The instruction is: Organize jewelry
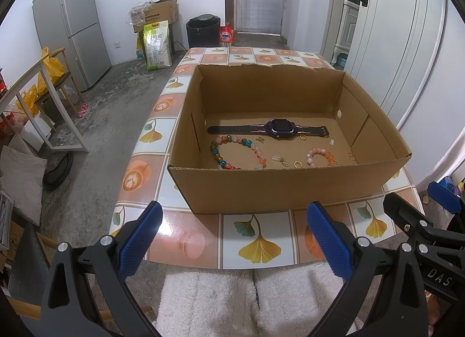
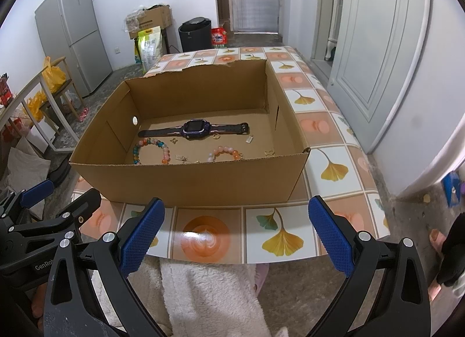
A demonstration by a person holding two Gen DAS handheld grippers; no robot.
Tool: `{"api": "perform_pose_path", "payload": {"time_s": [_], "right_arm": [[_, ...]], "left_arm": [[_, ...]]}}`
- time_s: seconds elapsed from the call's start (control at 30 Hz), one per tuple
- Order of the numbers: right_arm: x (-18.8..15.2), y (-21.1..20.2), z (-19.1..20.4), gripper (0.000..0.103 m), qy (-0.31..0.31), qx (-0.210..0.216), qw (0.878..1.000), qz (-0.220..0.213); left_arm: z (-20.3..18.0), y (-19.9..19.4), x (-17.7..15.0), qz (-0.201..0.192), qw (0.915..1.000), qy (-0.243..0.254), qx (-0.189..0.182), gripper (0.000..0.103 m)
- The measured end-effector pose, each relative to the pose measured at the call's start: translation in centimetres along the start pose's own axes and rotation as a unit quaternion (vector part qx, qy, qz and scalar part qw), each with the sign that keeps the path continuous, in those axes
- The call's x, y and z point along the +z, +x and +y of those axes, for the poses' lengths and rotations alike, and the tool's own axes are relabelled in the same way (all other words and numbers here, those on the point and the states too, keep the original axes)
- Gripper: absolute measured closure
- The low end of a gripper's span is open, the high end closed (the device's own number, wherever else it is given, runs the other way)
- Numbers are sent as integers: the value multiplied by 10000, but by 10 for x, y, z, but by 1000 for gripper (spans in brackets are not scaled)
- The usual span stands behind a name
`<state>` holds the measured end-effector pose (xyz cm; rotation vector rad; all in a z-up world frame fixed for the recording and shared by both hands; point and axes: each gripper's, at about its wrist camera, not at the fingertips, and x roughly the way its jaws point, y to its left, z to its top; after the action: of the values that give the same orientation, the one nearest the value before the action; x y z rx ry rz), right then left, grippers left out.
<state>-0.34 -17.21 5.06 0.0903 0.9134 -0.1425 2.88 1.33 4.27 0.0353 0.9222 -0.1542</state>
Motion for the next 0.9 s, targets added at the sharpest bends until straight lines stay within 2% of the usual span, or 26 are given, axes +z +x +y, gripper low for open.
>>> {"api": "perform_pose_path", "payload": {"time_s": [0.9], "right_arm": [[-1, -3, 2, 8, 7, -26, 10000, -30]], "left_arm": [[0, 0, 0, -7, 10000, -2, -3, 6]]}}
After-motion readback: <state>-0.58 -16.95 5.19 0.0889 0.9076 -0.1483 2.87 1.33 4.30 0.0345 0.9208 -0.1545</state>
